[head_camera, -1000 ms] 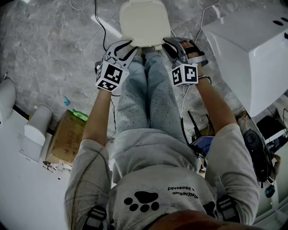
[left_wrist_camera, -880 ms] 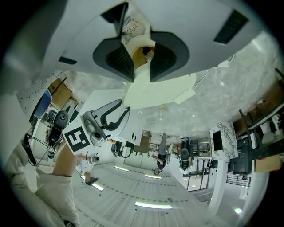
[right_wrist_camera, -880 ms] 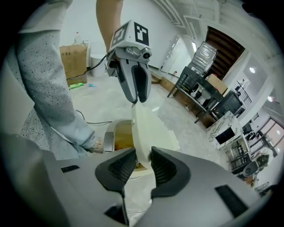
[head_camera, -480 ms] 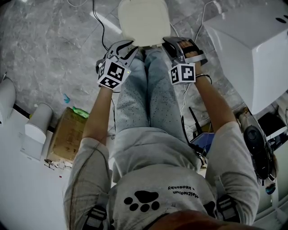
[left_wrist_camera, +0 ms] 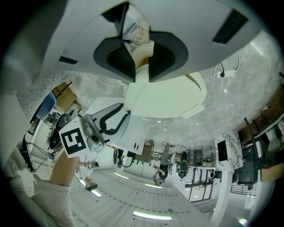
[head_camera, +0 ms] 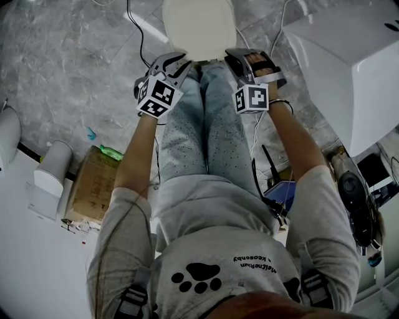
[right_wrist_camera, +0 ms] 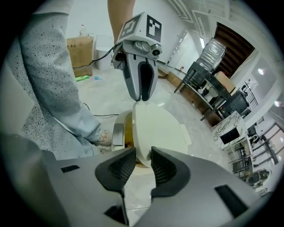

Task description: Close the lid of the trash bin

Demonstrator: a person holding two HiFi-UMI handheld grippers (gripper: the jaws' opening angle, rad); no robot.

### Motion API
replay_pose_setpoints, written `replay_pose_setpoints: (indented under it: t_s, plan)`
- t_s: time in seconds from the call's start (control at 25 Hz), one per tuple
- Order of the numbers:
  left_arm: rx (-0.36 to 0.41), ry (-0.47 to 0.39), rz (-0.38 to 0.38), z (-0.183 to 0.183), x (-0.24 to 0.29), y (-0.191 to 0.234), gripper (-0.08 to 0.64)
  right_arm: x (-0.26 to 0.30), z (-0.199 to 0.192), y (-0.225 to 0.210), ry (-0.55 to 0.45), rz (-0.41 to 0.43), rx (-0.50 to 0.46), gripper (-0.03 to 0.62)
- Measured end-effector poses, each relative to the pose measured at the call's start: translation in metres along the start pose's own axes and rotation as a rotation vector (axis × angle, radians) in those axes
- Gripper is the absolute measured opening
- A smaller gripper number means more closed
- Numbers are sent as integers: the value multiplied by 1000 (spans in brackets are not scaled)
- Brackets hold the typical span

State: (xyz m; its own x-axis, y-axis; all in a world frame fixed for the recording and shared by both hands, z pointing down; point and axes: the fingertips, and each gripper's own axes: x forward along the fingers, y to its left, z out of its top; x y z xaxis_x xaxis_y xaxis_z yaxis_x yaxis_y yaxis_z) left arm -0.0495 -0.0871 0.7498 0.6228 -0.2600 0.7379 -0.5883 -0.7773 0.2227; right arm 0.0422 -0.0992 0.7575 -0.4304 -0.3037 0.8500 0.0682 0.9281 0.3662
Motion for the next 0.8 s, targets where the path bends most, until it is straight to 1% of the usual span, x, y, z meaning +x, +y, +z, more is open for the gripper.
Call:
replay_pose_setpoints:
  t_s: [0.44,0.8]
  plan:
    - [-28,31,-12,-15,13,2,94,15,-5,12,49,5,-26,118]
    - [-54,67,-28,-30,31,2,86,29,-15,24,79,45,-56,107]
